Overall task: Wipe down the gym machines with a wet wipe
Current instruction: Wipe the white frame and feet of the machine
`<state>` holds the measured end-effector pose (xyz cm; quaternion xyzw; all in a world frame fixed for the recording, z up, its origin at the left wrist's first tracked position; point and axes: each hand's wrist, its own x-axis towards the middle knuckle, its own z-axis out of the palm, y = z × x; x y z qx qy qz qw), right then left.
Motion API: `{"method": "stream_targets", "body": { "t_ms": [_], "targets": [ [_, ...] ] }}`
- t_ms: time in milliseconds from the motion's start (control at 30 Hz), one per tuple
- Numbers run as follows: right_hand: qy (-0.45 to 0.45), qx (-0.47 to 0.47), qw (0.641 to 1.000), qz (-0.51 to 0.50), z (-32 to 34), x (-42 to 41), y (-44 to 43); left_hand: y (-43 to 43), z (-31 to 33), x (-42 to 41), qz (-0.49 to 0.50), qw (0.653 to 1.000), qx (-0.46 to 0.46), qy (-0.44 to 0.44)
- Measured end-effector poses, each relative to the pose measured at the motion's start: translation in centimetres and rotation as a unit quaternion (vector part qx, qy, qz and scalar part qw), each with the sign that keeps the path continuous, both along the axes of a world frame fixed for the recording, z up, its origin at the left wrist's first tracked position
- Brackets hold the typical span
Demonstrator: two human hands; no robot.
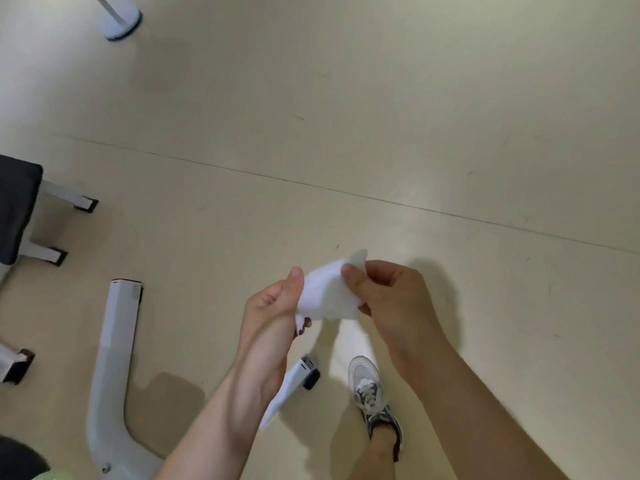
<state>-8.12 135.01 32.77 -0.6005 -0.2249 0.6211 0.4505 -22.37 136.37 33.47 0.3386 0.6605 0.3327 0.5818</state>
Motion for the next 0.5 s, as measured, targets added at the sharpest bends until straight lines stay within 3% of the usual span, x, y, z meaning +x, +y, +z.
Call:
{"method": "stream_targets", "body": {
  "t_ms": [100, 267, 500],
  "targets": [
    [-0.038, 0.015, 0.999, 0.008, 0.3, -1.0, 6.5, 5.6, -0.1, -0.9, -0.031, 0.994, 0.046, 0.094],
    [-0.030, -0.009, 0.997, 0.071, 0.5, -2.3, 16.2, 14.0, 1.3, -1.4, -0.134, 0.989, 0.050, 0.023],
    [-0.045, -0.026, 0.981, 0.188, 0.5, -1.7, 28.4, 24.2, 1.7, -2.8, 0.029, 0.999, -0.026, -0.027]
  ]
}}
